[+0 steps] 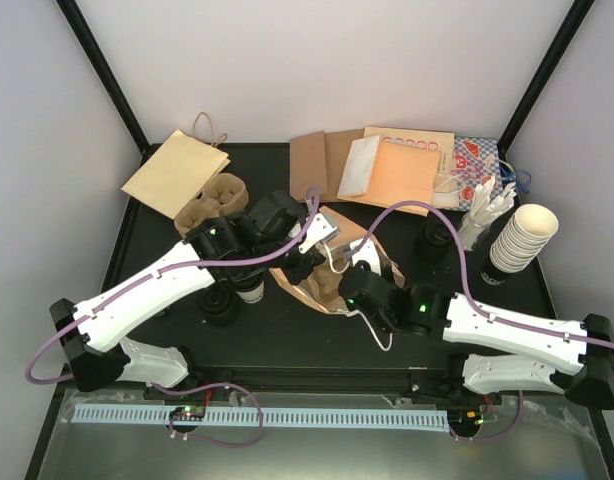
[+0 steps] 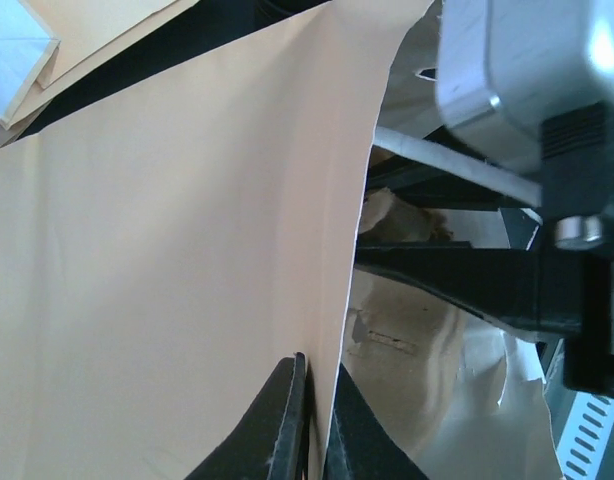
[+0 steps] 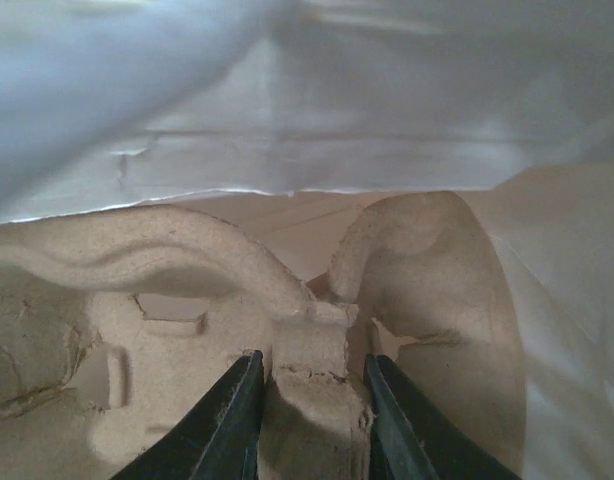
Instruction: Pack the takeout coffee
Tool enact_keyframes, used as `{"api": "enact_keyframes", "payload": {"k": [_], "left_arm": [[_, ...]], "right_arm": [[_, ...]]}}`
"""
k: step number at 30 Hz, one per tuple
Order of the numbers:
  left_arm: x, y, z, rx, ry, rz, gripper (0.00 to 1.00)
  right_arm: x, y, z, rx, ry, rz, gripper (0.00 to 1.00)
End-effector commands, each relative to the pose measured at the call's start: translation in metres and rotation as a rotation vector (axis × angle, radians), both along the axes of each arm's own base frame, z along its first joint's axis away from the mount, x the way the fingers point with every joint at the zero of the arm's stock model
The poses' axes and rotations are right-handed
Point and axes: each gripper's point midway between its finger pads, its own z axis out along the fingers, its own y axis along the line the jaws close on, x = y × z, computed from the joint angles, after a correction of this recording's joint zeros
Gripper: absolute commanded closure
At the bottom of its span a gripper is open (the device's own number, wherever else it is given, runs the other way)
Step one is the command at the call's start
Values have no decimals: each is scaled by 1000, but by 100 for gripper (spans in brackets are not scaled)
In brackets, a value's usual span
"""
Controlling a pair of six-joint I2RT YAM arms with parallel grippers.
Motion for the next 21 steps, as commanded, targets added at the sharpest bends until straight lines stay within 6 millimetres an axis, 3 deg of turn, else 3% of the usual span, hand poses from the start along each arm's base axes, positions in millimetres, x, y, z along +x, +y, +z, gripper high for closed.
{"api": "enact_keyframes", "payload": {"k": [1, 21], "left_arm": [[-9, -15, 38, -138, -9, -49, 96], [-29, -33, 48, -272, 96, -130, 95]], "right_arm": [[3, -1, -8, -17, -10, -25, 71], [-1, -6, -2, 20, -46, 21, 71]]}}
